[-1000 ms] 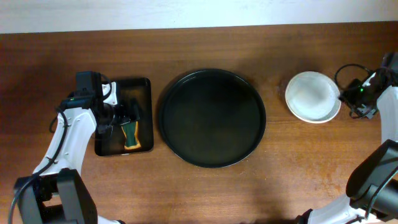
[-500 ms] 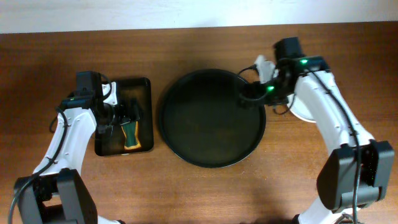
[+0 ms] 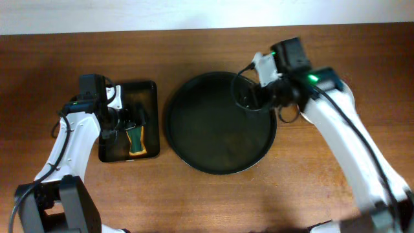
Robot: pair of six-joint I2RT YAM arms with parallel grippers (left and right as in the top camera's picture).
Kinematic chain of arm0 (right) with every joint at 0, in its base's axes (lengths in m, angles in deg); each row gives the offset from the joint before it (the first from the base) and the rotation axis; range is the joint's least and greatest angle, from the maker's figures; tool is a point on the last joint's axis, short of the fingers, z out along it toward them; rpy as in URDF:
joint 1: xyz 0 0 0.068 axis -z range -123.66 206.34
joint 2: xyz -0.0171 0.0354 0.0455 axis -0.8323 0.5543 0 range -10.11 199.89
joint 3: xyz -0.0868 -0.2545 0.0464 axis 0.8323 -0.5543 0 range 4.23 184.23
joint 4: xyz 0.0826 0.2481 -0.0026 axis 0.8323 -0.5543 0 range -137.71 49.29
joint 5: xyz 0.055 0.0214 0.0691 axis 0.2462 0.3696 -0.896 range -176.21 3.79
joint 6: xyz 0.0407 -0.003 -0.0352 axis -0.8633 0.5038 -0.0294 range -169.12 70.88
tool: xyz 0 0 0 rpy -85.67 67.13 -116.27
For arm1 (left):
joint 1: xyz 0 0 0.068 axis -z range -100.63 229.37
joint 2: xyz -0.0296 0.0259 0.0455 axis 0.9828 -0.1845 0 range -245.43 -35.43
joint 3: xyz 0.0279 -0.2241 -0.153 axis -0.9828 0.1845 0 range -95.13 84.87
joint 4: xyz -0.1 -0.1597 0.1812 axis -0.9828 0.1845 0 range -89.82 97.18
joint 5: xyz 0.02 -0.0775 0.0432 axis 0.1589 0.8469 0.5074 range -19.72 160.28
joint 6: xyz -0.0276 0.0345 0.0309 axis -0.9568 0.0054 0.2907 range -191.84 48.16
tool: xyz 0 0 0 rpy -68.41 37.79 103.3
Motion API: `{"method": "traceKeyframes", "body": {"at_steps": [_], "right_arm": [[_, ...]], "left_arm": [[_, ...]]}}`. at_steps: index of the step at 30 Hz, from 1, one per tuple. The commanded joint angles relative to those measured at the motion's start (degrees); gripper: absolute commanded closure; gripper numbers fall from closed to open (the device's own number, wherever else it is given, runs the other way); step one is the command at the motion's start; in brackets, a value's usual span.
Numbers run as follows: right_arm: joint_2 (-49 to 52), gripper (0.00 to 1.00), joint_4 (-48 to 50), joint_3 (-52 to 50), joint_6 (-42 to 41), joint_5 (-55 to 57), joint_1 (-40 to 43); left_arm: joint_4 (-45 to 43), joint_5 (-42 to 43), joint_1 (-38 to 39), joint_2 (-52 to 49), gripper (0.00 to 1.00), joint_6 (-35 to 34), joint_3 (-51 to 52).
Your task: Clean dirty plates on tray and stack at the side
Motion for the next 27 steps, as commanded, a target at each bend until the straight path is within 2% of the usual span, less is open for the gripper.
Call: {"method": "traceKeyframes", "body": {"at_steps": [1, 4, 6, 8, 10, 12, 15, 17, 20, 21, 27], "right_arm": [[-12.85, 0.01, 2.71, 0.96, 1.6, 12.2, -0.17], [-24.24, 0.01, 4.55, 0.22, 8.35, 14.75, 1.86], [-32.17, 0.01, 4.52, -2.4, 8.28, 13.97, 6.78], [-39.65, 0.01, 5.03, -7.5, 8.28, 13.84, 11.32], [-50.07, 0.01, 9.31, -17.22, 8.28, 13.66, 15.34], [-60.76, 0.01, 16.11, -28.81, 8.28, 13.66, 16.26], [-77.09, 0.01, 31.36, -48.28, 7.85, 10.12, 16.26], [-84.89, 0.01, 46.64, -60.74, 7.82, 5.77, 16.26], [-89.29, 0.01, 64.81, -72.67, 4.63, 5.05, 16.26], [-89.24, 0.01, 68.17, -74.97, 3.65, 5.53, 16.26], [-89.24, 0.01, 70.03, -87.12, 0.2, 5.46, 16.2]], "left_arm": [[0.04, 0.63, -0.2, 0.96, 0.0, 0.35, -0.76], [0.04, 0.66, -0.2, 0.96, 0.01, 0.35, -0.76], [0.04, 0.63, -0.2, 0.96, 0.01, 0.35, -0.76], [0.04, 0.66, -0.2, 0.96, 0.01, 0.35, -0.76], [0.04, 0.66, -0.2, 0.96, 0.01, 0.35, -0.76], [0.04, 0.63, -0.2, 0.96, 0.01, 0.35, -0.76], [0.04, 0.63, -0.2, 0.96, 0.01, 0.35, -0.79], [0.04, 0.63, -0.2, 0.96, 0.01, 0.35, -0.76], [0.04, 0.63, -0.2, 0.96, 0.01, 0.35, -0.76], [0.04, 0.63, -0.2, 0.96, 0.01, 0.35, -0.76], [0.04, 0.63, -0.2, 0.96, 0.01, 0.35, -0.76]]}}
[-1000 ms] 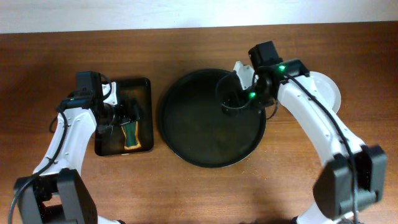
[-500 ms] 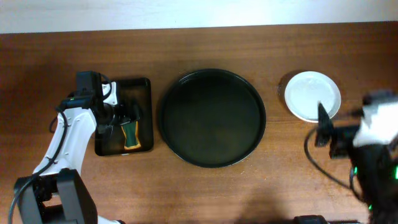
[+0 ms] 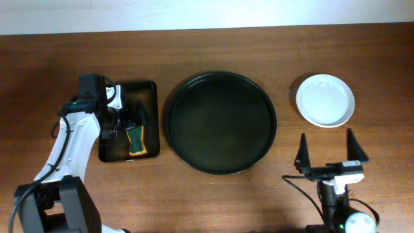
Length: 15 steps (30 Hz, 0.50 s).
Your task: Clean dirty plates on tray and stack at the side
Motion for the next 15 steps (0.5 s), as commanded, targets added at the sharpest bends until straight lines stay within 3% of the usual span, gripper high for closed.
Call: {"method": "traceKeyframes", "body": {"at_steps": [1, 7, 15], "right_arm": [[-0.61, 0.01, -1.49, -4.87, -2.8, -0.92, 0.28], [-0.33, 0.01, -17.92, -4.87, -2.75, -0.72, 0.28], [-0.07, 0.01, -17.99, -4.87, -2.75, -0.72, 0.37]], "left_arm": [[0.02, 0.63, -0.2, 0.85, 0.01, 0.35, -0.68], [0.02, 0.63, -0.2, 0.85, 0.01, 0.35, -0.68], [0.02, 0.63, -0.2, 0.85, 0.01, 0.35, -0.68]]}}
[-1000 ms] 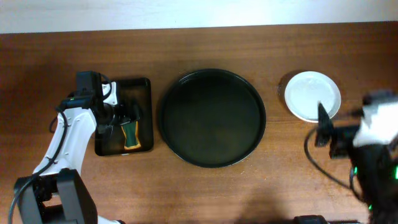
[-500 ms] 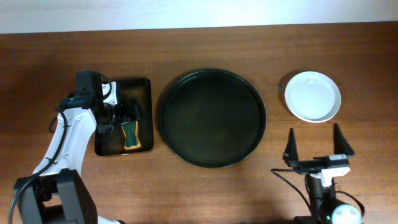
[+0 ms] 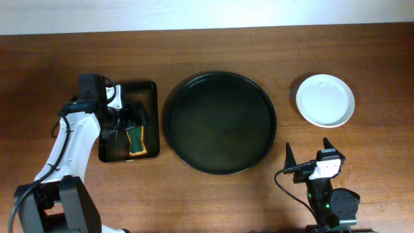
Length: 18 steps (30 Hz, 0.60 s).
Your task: Clean dirty plates on tray and stack at the side
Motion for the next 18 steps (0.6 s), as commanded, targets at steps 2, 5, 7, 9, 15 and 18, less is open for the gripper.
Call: {"method": "traceKeyframes", "body": {"at_steps": [2, 5, 7, 9, 15, 18], "right_arm": [[-0.09, 0.01, -0.35, -0.28, -0.7, -0.33, 0.37], [-0.09, 0.01, -0.35, -0.28, -0.7, -0.33, 0.37], [-0.09, 0.01, -0.35, -0.28, -0.68, -0.33, 0.37], [-0.09, 0.01, -0.35, -0.28, -0.68, -0.33, 0.37], [-0.09, 0.01, -0.35, -0.28, -0.68, -0.31, 0.37], [-0.09, 0.01, -0.35, -0.28, -0.68, -0.33, 0.37]], "left_arm": [[0.02, 0.63, -0.2, 0.85, 0.01, 0.35, -0.68], [0.02, 0.66, -0.2, 0.85, 0.01, 0.35, -0.68], [0.02, 0.63, -0.2, 0.85, 0.01, 0.35, -0.68], [0.02, 0.63, -0.2, 0.87, 0.01, 0.35, -0.68], [0.02, 0.63, -0.15, 14.34, 0.01, 0.35, 1.14], [0.09, -3.06, -0.15, 28.48, 0.01, 0.37, 5.6]]}}
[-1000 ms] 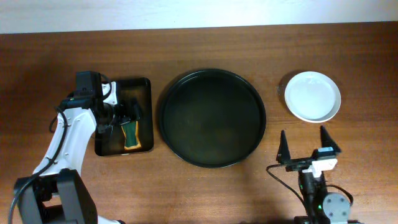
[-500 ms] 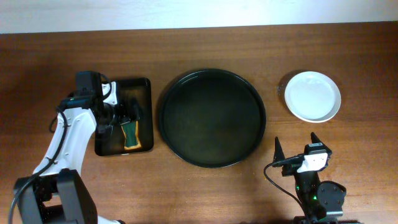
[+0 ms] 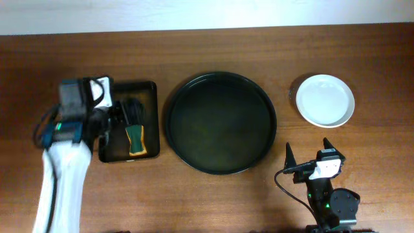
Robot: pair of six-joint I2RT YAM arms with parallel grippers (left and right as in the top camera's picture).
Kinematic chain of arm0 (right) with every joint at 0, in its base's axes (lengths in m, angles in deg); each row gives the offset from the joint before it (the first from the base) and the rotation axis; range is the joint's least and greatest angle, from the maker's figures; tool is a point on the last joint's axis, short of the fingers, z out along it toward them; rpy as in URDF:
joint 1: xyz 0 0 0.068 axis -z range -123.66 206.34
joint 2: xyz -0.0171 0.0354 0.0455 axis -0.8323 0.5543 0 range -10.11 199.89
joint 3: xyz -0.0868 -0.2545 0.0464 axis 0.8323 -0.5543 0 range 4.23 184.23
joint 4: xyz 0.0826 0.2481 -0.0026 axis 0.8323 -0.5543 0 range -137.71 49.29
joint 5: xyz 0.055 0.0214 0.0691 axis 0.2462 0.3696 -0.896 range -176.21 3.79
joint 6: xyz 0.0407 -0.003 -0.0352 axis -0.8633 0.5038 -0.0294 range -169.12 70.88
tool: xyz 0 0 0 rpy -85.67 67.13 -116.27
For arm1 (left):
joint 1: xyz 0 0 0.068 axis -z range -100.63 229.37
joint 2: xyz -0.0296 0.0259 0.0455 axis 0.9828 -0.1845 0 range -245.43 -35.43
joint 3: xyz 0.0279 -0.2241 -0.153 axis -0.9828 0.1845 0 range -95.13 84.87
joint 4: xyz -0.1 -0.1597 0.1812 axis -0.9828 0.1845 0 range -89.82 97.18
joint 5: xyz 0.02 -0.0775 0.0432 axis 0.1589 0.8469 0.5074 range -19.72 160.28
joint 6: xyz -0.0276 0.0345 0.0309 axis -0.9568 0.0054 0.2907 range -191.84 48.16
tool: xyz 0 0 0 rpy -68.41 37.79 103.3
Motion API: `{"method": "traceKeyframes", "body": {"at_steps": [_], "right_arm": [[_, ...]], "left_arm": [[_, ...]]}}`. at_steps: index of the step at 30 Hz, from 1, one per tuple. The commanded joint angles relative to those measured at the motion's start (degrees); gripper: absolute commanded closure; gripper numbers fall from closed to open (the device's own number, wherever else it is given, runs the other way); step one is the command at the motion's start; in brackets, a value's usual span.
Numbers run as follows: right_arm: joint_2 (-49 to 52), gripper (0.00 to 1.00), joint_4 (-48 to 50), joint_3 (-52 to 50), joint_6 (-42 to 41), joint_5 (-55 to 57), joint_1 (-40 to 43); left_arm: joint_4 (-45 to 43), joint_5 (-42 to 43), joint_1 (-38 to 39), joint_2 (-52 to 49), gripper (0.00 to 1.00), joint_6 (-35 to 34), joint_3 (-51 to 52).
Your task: Clean dirty plates on tray and stack at the side
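Note:
A white plate (image 3: pixel 325 100) lies on the bare table right of the round black tray (image 3: pixel 187 139), which holds nothing. A green and orange sponge (image 3: pixel 134 140) rests in the small black rectangular tray (image 3: pixel 150 87) at the left. My left gripper (image 3: pixel 126 111) hovers over that small tray just behind the sponge; its dark fingers look spread, with nothing between them. Near the front table edge, right of centre, my right gripper (image 3: pixel 308 153) is open and pointing away from me.
The wooden table (image 3: pixel 213 48) runs behind and beside both trays. My left arm (image 3: pixel 61 168) comes up along the left side. The right arm's base (image 3: pixel 330 204) sits at the front edge below the plate.
My left arm has pulled back to the left and its wrist sits higher, leaving the whole sponge uncovered in the small tray. The right arm, the plate and the round tray have not moved.
First my right arm reached over the round tray's right rim, covering the spot beside it. Then it was back at the front edge, open, with the white plate lying right of the tray. The left gripper stayed down at the sponge until now.

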Motion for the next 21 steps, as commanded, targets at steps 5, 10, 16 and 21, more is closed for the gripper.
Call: {"method": "traceKeyframes", "body": {"at_steps": [5, 10, 16, 21], "right_arm": [[-0.15, 0.01, -0.28, -0.28, -0.68, -0.33, 0.37], [-0.15, 0.01, -0.28, -0.28, -0.66, -0.33, 0.37], [-0.15, 0.01, -0.28, -0.28, -0.68, -0.33, 0.37], [-0.15, 0.01, -0.28, -0.28, -0.66, -0.33, 0.37]], "left_arm": [[0.31, -3.48, -0.15, 40.65, 0.01, 0.33, 24.11], [-8.61, -3.63, -0.22, 63.93, 0.01, 0.31, 41.48], [-43.95, -3.34, -0.2, 71.56, 0.01, 0.28, 53.7], [-55.43, -3.5, 0.74, 76.89, 0.01, 0.28, 63.06]]}}
